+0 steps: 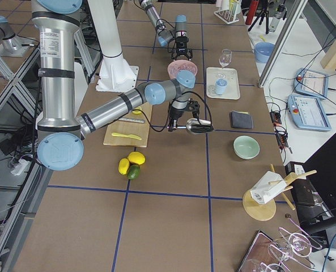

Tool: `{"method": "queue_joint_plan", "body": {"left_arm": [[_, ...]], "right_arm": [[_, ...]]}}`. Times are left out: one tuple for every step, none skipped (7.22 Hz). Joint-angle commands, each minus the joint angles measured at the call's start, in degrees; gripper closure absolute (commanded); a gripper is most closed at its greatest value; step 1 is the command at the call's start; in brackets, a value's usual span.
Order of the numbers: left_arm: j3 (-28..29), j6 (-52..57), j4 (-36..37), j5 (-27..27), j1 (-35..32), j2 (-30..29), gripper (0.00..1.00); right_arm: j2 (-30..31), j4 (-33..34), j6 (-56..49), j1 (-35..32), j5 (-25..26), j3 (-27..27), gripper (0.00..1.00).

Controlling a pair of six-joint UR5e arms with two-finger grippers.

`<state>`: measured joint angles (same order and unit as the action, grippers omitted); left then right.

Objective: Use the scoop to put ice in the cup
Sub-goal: 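Carry the empty scoop back to its spot on the table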

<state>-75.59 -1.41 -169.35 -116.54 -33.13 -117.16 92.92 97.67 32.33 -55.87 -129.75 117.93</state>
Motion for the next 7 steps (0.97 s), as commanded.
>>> {"method": "queue_joint_plan", "body": {"left_arm": [[0.0,0.0,-0.02,0.0,0.0,0.0,0.0],[0.0,0.0,0.07,0.0,0.0,0.09,0.0],[0.0,0.09,0.07,0.0,0.0,0.09,0.0],[0.09,0.09,0.07,0.0,0.0,0.09,0.0],[0.09,0.09,0.07,0.0,0.0,0.09,0.0],[0.0,0.09,0.07,0.0,0.0,0.09,0.0],[0.0,0.09,0.07,0.0,0.09,0.09,0.0]], "right_arm": [[2.18,-7.57,8.68,5.22,0.29,-1.21,1.0],[2.35,-8.8,11.24,7.77,0.38,-1.47,1.0],[2.27,-8.99,13.87,10.67,0.64,-1.74,1.0],[2.27,-10.99,17.38,13.13,2.12,-2.18,1.0],[2.18,-14.41,20.64,15.68,3.88,-4.01,1.0],[1.66,-18.53,23.71,17.27,4.85,-6.55,1.0],[1.57,-21.36,24.53,17.55,4.86,-8.49,1.0]]}}
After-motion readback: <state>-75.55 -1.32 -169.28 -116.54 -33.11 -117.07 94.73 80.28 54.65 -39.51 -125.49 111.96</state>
